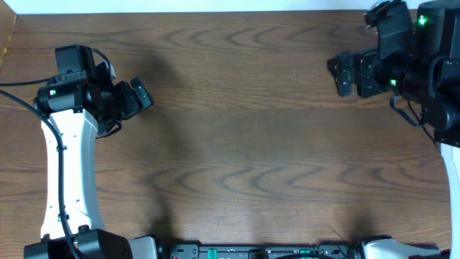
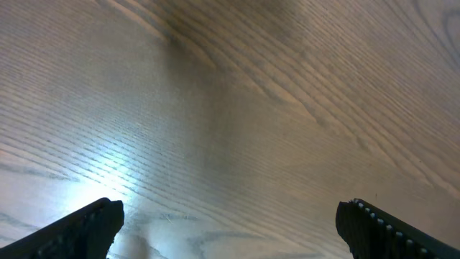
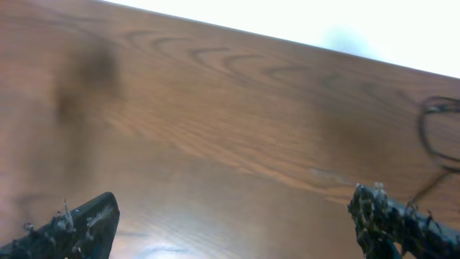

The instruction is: Untangle cables

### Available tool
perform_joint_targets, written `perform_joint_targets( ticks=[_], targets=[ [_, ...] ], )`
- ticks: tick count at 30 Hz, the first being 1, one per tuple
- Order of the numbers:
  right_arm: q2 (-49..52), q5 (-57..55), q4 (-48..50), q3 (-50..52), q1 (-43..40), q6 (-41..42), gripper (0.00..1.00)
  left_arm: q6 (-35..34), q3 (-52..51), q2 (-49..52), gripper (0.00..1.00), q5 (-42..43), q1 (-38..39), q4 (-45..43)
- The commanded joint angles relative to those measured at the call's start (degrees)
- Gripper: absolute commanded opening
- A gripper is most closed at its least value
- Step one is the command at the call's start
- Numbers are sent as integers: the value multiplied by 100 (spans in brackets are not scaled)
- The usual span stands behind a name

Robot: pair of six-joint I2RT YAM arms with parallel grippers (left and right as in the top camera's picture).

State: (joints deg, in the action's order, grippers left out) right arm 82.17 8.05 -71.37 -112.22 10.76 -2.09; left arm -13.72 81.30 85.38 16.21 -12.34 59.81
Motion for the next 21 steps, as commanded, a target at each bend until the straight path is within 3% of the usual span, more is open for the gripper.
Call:
perform_joint_targets(
  ticks=[1,12,21],
  targets=[
    [-479,-299,577,861,-214,33,99,-11,-46,35,99,-39,-9,13],
    [-3200,-238,4258,5534,-1064,33,99,-11,-46,35,99,-39,-9,13],
    [-5917,-367,6308,8717,-1408,26,99,-11,-46,35,99,-39,-9,13]
  ],
)
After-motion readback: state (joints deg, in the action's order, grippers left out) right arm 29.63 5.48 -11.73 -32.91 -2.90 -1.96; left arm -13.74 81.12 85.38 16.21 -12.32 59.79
